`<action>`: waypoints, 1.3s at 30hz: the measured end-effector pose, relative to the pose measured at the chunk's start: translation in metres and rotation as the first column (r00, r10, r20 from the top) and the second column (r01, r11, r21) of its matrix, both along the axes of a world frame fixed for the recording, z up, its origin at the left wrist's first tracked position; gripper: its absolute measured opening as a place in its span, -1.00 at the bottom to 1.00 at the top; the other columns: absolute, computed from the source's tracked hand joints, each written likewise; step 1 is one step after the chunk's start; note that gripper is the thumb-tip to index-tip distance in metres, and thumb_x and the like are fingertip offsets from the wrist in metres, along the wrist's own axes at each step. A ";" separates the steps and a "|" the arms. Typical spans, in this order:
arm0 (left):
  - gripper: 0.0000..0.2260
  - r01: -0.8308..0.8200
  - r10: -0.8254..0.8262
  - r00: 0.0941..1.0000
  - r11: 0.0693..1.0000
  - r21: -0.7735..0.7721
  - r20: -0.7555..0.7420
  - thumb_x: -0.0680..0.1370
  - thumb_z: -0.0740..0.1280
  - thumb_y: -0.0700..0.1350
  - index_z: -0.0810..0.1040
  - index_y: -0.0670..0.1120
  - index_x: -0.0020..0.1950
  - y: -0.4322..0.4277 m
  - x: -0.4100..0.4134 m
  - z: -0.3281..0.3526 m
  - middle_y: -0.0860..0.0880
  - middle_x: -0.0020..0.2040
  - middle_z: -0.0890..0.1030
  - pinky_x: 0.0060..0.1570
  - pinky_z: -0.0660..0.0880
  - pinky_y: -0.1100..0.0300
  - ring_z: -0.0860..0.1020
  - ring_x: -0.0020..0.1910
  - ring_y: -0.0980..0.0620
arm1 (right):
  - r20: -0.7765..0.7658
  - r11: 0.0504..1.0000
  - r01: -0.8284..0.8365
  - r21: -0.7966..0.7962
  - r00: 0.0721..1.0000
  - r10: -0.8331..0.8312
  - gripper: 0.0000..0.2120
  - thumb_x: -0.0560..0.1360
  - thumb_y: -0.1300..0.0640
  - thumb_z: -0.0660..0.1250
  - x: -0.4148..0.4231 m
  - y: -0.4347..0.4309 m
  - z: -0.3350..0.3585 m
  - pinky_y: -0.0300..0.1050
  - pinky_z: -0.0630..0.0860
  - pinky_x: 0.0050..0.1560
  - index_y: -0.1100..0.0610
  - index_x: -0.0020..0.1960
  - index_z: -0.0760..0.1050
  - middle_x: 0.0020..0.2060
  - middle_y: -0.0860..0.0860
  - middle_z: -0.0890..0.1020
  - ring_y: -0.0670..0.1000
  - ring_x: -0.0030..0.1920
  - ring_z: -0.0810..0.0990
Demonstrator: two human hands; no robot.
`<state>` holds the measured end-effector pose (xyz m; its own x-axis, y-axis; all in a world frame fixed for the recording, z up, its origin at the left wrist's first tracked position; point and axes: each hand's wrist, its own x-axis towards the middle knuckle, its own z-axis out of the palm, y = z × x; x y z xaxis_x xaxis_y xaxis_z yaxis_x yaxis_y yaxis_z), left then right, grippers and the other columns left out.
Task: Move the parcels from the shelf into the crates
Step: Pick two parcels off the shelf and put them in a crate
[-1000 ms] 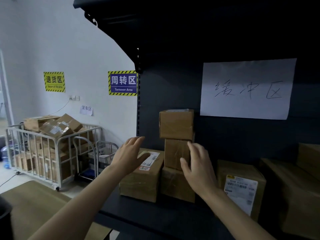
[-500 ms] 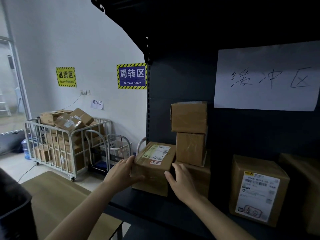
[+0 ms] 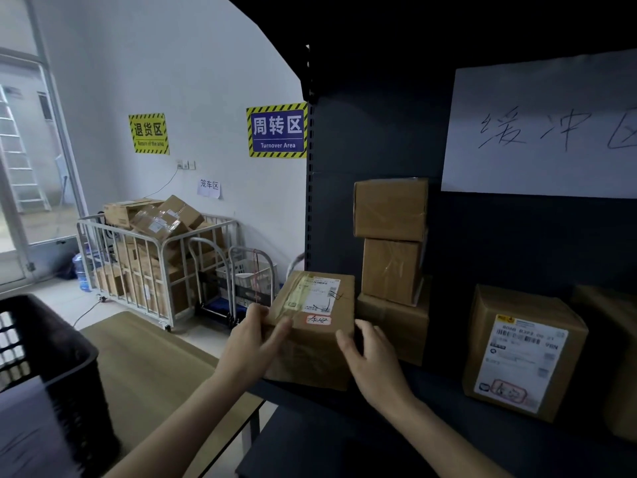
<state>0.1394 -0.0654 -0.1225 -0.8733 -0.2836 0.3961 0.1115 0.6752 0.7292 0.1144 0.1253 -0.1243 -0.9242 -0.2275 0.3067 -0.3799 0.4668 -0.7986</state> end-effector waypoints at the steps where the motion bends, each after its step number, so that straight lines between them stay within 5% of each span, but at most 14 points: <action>1: -0.76 -0.011 0.011 1.000 0.997 0.083 -0.001 0.55 0.22 0.10 0.39 -0.07 0.04 0.002 0.003 0.001 0.01 -0.06 0.55 -0.21 0.52 0.20 0.57 -0.06 -0.01 | 0.038 1.000 0.021 -0.021 0.999 -0.020 -0.54 0.56 -0.11 0.14 -0.002 0.002 0.002 -0.28 0.32 0.08 0.12 0.35 0.34 0.20 0.00 0.46 -0.10 0.14 0.42; 6: -0.64 -0.030 -0.029 0.982 0.952 0.304 0.189 0.57 0.18 0.12 0.40 -0.09 0.25 0.014 0.008 0.010 -0.06 0.08 0.54 -0.14 0.45 0.17 0.52 0.07 -0.04 | 0.288 0.996 0.004 -0.089 0.957 0.022 -0.59 0.56 -0.13 0.15 -0.005 -0.003 0.014 -0.13 0.49 0.09 0.14 0.23 0.46 0.09 0.02 0.58 -0.02 0.07 0.55; 10: -0.72 0.005 -0.044 0.994 0.937 0.348 0.103 0.56 0.24 0.02 0.42 -0.08 0.21 0.023 0.035 0.000 -0.02 0.04 0.57 -0.02 0.54 0.05 0.55 0.00 0.02 | 0.201 0.991 -0.086 -0.107 0.974 0.107 -0.67 0.55 -0.09 0.19 0.018 0.010 0.007 -0.19 0.48 0.11 0.05 0.23 0.45 0.13 -0.02 0.55 -0.08 0.11 0.51; 14: -0.64 0.056 -0.042 0.998 0.914 0.402 -0.041 0.42 0.37 0.06 0.40 -0.06 0.13 0.038 0.076 -0.023 -0.01 0.03 0.59 -0.14 0.52 0.19 0.57 -0.04 0.11 | 0.036 0.985 -0.166 -0.044 0.985 0.168 -0.69 0.53 -0.03 0.24 0.046 0.029 -0.004 -0.38 0.40 0.04 -0.06 0.27 0.40 0.16 -0.09 0.48 -0.19 0.13 0.45; 17: -0.72 0.115 -0.076 0.990 0.923 0.366 -0.118 0.44 0.39 -0.06 0.38 0.03 0.08 0.051 0.085 -0.027 0.09 0.01 0.58 -0.18 0.55 0.28 0.58 -0.06 0.24 | -0.035 0.977 -0.193 -0.095 0.981 0.190 -0.69 0.52 0.04 0.29 0.060 0.046 -0.012 -0.32 0.44 0.13 -0.26 0.17 0.33 0.17 -0.13 0.49 -0.21 0.16 0.47; 21: -0.62 0.249 -0.212 0.964 0.932 0.262 -0.163 0.46 0.40 -0.20 0.32 -0.02 0.18 0.075 0.074 -0.021 0.18 0.07 0.50 -0.11 0.52 0.44 0.54 0.00 0.40 | -0.056 0.989 -0.101 -0.110 0.994 0.096 -0.58 0.50 0.13 0.34 0.066 0.077 -0.017 -0.26 0.45 0.19 -0.30 0.14 0.27 0.16 -0.16 0.51 -0.20 0.18 0.48; 24: -0.55 0.309 -0.286 0.949 0.927 0.214 -0.130 0.45 0.40 -0.29 0.28 -0.01 0.21 0.094 0.058 -0.027 0.22 0.10 0.47 -0.04 0.50 0.47 0.50 0.04 0.46 | -0.049 0.997 -0.003 -0.071 0.999 -0.001 -0.53 0.48 0.13 0.36 0.063 0.099 -0.026 -0.18 0.42 0.28 -0.14 0.30 0.27 0.23 -0.12 0.48 -0.18 0.24 0.45; 28: -0.52 0.336 -0.326 0.942 0.920 0.201 -0.081 0.44 0.41 -0.29 0.24 0.03 0.19 0.114 0.044 -0.037 0.27 0.10 0.43 -0.04 0.48 0.50 0.49 0.08 0.38 | -0.046 0.994 0.106 -0.022 0.993 -0.107 -0.42 0.47 0.19 0.36 0.058 0.117 -0.034 -0.45 0.32 0.16 0.05 0.42 0.20 0.25 -0.11 0.43 -0.20 0.23 0.38; 33: -0.52 0.336 -0.329 0.942 0.919 0.209 -0.066 0.44 0.41 -0.28 0.23 0.05 0.19 0.126 0.036 -0.039 0.30 0.06 0.40 -0.05 0.46 0.49 0.45 0.03 0.37 | -0.051 0.989 0.144 0.032 0.989 -0.142 -0.43 0.47 0.19 0.36 0.055 0.128 -0.040 -0.53 0.24 0.08 0.04 0.40 0.21 0.19 -0.15 0.42 -0.25 0.18 0.35; 39: -0.47 0.326 -0.329 0.944 0.921 0.213 -0.021 0.45 0.40 -0.28 0.20 0.07 0.23 0.129 0.031 -0.039 0.32 0.02 0.37 0.11 0.40 0.37 0.44 -0.01 0.33 | -0.140 0.920 0.383 -0.087 0.909 -0.392 -0.52 0.45 0.16 0.40 0.056 0.160 -0.037 -0.18 0.40 0.22 0.12 0.32 0.33 0.14 -0.10 0.44 -0.10 0.20 0.43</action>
